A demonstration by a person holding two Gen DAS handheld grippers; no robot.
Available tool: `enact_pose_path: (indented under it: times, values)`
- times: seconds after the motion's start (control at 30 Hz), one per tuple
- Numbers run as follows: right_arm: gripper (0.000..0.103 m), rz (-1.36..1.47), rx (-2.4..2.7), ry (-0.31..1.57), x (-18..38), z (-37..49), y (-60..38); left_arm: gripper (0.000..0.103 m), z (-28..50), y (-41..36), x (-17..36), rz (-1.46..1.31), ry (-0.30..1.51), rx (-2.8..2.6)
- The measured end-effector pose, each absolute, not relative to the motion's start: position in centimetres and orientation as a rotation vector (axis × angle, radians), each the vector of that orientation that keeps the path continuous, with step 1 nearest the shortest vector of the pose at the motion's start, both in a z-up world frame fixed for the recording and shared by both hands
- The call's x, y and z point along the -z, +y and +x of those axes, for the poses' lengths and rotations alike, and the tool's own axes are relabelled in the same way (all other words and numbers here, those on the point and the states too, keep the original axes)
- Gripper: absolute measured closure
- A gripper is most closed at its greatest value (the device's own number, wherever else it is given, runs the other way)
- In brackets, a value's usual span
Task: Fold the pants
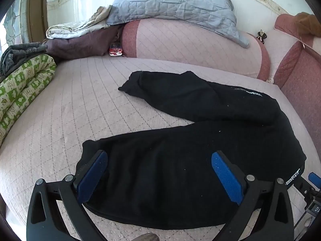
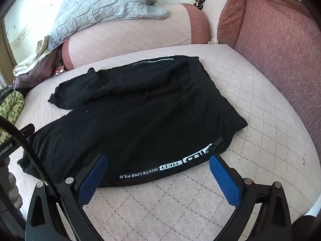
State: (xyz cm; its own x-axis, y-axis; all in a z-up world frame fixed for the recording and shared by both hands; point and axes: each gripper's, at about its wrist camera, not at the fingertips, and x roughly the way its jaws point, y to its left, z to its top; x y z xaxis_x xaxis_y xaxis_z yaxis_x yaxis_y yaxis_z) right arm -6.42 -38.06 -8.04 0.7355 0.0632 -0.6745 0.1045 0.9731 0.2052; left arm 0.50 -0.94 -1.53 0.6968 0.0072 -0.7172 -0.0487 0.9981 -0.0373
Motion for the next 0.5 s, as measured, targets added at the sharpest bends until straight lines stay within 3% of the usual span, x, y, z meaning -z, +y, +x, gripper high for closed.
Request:
enact_pose_path:
  times: [0.5]
  values:
    - [0.0, 0.227, 0.03, 0.723, 7.2, -5.1, -36.0, 0.0, 1.2, -0.7, 3.0, -0.058, 0.868, -0.036]
